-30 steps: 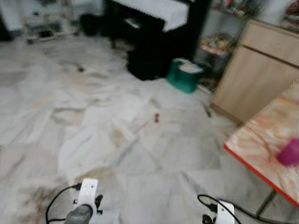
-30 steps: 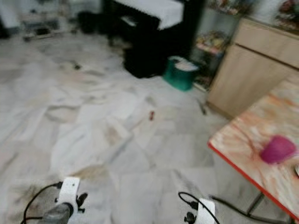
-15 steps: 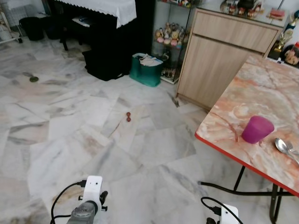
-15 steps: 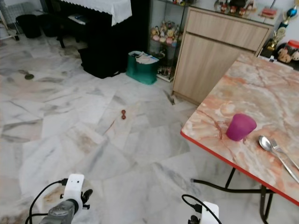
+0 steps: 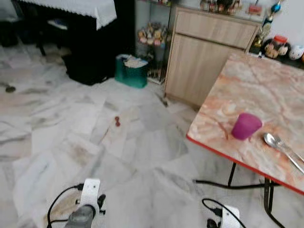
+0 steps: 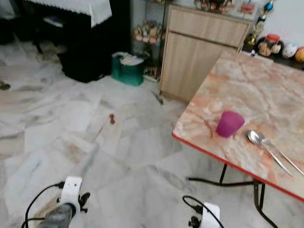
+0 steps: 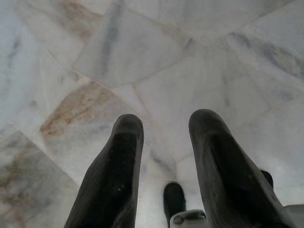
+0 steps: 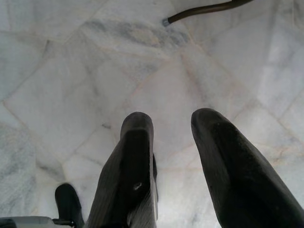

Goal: Setting the table

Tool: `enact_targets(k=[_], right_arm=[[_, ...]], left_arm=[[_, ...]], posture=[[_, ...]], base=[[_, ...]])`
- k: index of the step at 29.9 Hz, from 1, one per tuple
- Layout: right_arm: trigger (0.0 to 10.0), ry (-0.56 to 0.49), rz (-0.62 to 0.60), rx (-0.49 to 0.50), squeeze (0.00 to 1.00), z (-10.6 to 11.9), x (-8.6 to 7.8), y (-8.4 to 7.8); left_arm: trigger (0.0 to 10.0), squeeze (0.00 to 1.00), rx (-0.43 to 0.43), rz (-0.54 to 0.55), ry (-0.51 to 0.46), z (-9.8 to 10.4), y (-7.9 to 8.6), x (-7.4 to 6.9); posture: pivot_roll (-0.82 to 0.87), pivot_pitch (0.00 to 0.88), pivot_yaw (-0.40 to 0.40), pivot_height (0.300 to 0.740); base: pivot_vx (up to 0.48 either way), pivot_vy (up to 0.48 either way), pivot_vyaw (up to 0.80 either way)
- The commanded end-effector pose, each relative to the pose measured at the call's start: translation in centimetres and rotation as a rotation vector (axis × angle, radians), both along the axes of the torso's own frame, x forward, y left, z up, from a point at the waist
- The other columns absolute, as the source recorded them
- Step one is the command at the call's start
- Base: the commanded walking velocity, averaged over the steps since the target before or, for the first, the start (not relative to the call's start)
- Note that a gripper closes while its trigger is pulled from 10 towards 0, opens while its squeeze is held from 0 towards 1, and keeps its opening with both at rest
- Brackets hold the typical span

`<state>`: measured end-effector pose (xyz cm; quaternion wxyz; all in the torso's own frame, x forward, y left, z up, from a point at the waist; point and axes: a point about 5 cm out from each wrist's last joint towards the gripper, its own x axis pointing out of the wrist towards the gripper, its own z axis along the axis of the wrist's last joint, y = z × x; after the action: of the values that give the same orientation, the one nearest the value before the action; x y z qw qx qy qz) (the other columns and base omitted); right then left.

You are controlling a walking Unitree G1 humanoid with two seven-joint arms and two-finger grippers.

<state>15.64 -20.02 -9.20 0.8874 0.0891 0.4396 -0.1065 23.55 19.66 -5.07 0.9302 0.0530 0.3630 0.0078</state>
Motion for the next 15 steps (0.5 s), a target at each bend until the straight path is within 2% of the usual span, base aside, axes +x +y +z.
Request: enact_targets(k=[1,15], right_arm=[[10.0,0.002,-0.018,-0.009,0.00,-0.03,-0.31,-0.52],[10.0,0.004,-0.013,-0.011,0.00,-0.04,-0.34,-0.54]], left_arm=[[10.0,0.00,-0.005,-0.013,0.015,-0.28,-0.62,-0.22],[10.0,0.00,0.000,-0.024,-0.008,0.08,-0.85,0.29]], posture=[[0.10,0.000,-0.057,0.740],[0.10,0.000,-0.058,0.740]], base=[[0.000,0.000,0.00],[0.000,-0.022,0.00]])
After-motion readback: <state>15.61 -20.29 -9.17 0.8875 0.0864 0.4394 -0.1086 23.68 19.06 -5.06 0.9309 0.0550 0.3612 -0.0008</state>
